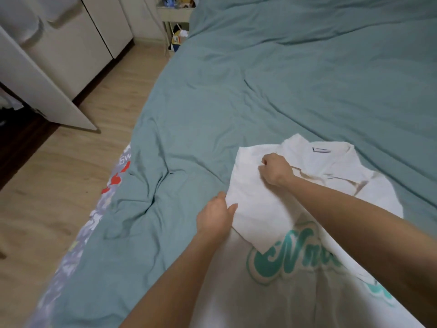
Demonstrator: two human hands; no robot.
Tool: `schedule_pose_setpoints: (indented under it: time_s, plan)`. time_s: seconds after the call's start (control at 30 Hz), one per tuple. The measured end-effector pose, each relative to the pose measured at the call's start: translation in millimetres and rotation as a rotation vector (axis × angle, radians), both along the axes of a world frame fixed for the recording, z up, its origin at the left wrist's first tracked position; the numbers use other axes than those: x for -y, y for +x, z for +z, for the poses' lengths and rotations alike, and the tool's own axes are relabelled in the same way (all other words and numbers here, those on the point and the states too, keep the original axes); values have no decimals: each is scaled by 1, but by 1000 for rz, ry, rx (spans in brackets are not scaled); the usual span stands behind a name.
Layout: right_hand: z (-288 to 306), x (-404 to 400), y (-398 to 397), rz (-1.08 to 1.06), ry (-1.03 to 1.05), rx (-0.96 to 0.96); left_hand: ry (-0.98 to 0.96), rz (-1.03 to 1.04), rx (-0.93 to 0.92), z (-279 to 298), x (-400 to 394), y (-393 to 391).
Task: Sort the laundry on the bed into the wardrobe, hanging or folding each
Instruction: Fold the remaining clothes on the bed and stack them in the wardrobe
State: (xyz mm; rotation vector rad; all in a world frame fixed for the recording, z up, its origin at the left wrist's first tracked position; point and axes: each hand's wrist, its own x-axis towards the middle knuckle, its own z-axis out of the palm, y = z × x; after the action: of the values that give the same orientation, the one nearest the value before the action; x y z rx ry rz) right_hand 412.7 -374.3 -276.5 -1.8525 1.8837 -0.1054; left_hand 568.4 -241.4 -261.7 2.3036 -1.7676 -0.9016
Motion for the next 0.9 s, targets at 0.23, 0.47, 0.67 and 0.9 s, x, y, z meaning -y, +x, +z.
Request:
schedule_pose_setpoints:
  time_s: [0.23, 0.47, 0.67, 0.9]
  plan:
    - [-7, -17, 22, 114, -293, -80, -272, -46, 114, -22, -8, 23]
    - [-20, -70, -38, 336, -123, -188, -82, -573, 259, -16, -14, -4]
    - [21, -64, -156, 162, -301, -153, -212, -590, 3, 23, 6, -104]
    - [15, -54, -259, 354, 11, -449, -64, -677, 226, -4, 18, -222]
